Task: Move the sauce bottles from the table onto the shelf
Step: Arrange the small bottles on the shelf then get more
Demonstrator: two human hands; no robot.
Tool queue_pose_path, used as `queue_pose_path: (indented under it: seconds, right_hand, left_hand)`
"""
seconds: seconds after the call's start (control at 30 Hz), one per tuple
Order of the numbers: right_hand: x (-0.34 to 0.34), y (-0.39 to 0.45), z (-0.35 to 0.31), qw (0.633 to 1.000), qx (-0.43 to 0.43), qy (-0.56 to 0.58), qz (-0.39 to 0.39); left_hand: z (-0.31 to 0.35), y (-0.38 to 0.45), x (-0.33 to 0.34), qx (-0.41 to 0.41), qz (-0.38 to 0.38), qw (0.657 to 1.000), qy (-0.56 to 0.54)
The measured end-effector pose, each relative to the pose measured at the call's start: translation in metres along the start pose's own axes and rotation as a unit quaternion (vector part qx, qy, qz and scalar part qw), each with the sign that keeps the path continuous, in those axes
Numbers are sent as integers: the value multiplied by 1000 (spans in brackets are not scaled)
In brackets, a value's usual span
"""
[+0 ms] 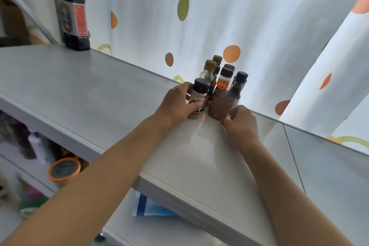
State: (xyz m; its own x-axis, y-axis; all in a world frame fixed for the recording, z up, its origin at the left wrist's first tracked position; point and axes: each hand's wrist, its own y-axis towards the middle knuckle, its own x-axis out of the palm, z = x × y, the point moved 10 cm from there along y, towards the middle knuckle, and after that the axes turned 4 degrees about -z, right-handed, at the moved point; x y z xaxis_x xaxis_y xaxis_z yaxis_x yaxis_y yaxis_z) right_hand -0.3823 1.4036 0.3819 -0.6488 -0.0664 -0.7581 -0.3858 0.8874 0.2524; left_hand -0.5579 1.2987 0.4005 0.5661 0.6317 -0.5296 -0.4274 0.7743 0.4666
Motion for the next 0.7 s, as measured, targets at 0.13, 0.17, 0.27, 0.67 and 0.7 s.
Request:
queue_pose_path:
  seconds: [0.13,0.17,0.27,0.67,0.7]
  right_hand:
    - [0,-8,-11,998,-15,-59,-22]
    - [3,-11,-15,996,-19,-80,-34]
    - [8,-18,-25,987,-33,-145,-60]
    - [20,-38,-44,954,-40,-258,-150]
    - [20,-41,-46,952,-48,-258,-156]
  left_hand:
    - [-3,0,-1,2,4,1000,-3]
    - [-5,0,-1,-3,3,1000,-2]
    - [-13,-2,0,-33,-6,999,-3]
    - [-31,-43,-23,-146,-4,980,132]
    - [-27,-51,-26,-144,-10,975,167]
